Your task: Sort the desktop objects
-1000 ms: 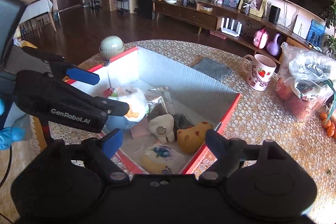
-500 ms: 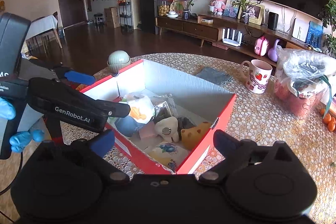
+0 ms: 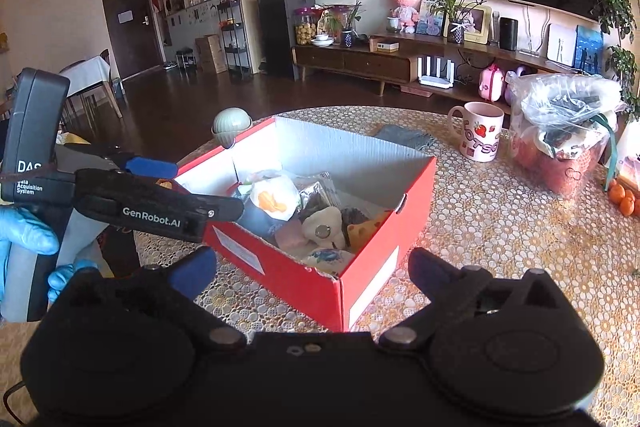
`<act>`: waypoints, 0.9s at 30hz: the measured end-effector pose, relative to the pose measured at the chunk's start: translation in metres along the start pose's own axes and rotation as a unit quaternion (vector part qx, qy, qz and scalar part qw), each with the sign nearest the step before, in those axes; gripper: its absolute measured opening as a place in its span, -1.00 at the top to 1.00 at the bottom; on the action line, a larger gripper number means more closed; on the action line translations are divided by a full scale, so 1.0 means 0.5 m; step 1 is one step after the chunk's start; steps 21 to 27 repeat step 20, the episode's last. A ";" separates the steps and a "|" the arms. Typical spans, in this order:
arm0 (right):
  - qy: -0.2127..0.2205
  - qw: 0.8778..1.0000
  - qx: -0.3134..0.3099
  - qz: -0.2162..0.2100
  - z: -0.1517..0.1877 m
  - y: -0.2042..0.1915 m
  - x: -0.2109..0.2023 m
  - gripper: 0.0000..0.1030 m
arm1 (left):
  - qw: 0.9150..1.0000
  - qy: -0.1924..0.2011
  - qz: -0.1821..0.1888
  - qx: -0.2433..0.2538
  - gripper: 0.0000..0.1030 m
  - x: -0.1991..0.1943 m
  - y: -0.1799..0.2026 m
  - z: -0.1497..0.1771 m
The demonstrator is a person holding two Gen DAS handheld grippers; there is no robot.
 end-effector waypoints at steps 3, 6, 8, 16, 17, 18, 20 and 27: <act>0.001 1.000 0.008 -0.002 0.007 0.008 -0.010 -0.99 | 1.000 0.001 0.001 0.006 -1.00 -0.008 0.014 0.008; -0.002 1.000 0.015 -0.004 0.016 0.013 -0.018 -0.99 | 1.000 0.004 0.004 0.007 -1.00 -0.016 0.026 0.013; -0.002 1.000 0.016 -0.004 0.022 0.016 -0.021 -0.99 | 1.000 0.007 0.004 0.008 -1.00 -0.019 0.032 0.018; -0.002 1.000 0.017 -0.001 0.037 0.020 -0.033 -0.99 | 1.000 0.008 0.004 0.005 -1.00 -0.021 0.038 0.027; -0.001 1.000 0.017 -0.001 0.038 0.020 -0.035 -0.99 | 1.000 0.007 0.004 0.005 -1.00 -0.022 0.039 0.028; 0.000 1.000 0.017 0.000 0.039 0.021 -0.037 -0.99 | 1.000 0.008 0.004 0.005 -1.00 -0.023 0.041 0.029; 0.001 1.000 0.018 0.001 0.042 0.024 -0.039 -0.99 | 1.000 0.009 0.003 0.004 -1.00 -0.026 0.045 0.032; 0.001 1.000 0.018 0.001 0.042 0.024 -0.039 -0.99 | 1.000 0.009 0.003 0.004 -1.00 -0.026 0.045 0.032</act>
Point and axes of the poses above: each gripper's, at about its wrist camera, not at the fingertips, and x roughly the way its jaws point, y to its right, z to its underside, the point moved 6 cm from there along x, roughly the way its jaws point, and after that the axes turned 15 degrees about z, right-handed, at the moved point
